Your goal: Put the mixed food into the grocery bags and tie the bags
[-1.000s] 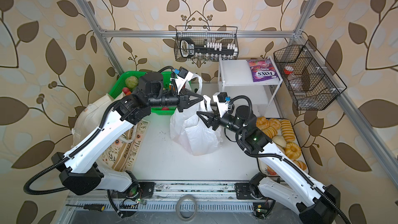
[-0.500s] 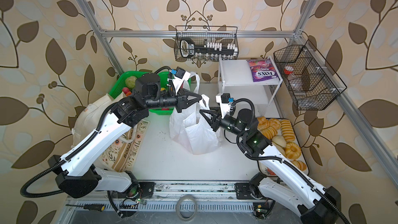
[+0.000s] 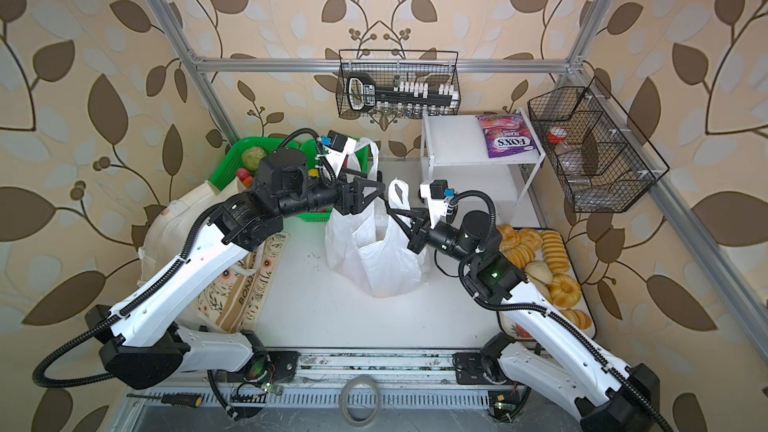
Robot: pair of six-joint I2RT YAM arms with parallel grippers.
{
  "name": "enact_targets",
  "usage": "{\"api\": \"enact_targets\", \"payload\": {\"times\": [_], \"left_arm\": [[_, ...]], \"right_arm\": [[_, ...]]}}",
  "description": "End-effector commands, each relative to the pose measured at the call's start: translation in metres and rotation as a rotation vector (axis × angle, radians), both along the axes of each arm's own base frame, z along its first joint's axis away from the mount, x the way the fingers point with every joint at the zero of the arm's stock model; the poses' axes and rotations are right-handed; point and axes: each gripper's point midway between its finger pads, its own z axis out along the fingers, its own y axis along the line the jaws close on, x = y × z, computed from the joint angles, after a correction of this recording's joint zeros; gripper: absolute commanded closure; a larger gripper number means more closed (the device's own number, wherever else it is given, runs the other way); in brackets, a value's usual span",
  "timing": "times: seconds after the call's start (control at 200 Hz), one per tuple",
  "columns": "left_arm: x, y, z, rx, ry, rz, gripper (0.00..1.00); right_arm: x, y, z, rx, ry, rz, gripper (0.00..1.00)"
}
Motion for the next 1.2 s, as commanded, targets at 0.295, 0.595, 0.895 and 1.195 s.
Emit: {"api": "enact_targets", "payload": {"times": [0.295, 0.595, 0.895, 1.195], "left_arm": [[0.064, 0.011, -0.011, -0.022, 0.073, 0.185, 0.32], [0.085, -0.006, -0.015, -0.049, 0.076, 0.175, 0.41], [0.097, -0.018, -0.009, -0.087, 0.066, 0.149, 0.49], [0.105, -0.023, -0.013, -0.088, 0.073, 0.146, 0.62]], "right_arm": [[-0.011, -0.004, 0.010, 0.022, -0.049, 0.018, 1.00], [-0.013, -0.005, 0.010, 0.018, -0.057, 0.021, 1.00], [-0.012, -0.005, 0.007, 0.014, -0.052, 0.015, 1.00], [-0.012, -0.006, 0.008, 0.014, -0.055, 0.011, 1.00]]}}
